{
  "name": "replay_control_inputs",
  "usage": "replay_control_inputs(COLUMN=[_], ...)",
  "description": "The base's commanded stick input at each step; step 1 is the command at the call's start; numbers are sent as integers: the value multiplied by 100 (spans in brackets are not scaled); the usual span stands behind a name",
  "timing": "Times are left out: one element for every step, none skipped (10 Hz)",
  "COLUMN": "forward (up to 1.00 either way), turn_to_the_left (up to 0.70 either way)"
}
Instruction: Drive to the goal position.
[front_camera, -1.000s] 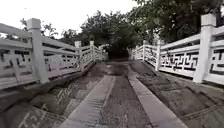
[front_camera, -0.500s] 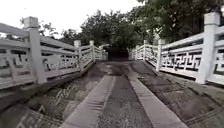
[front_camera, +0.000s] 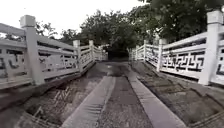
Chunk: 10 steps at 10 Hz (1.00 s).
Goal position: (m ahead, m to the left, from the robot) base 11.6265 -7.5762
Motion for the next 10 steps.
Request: replay_control_inputs(forward=[41, 41, 41, 41, 41, 41, 41, 41, 41, 41], turn_to_the_left=[3, 3, 3, 3, 3, 3, 3, 3, 3, 3])
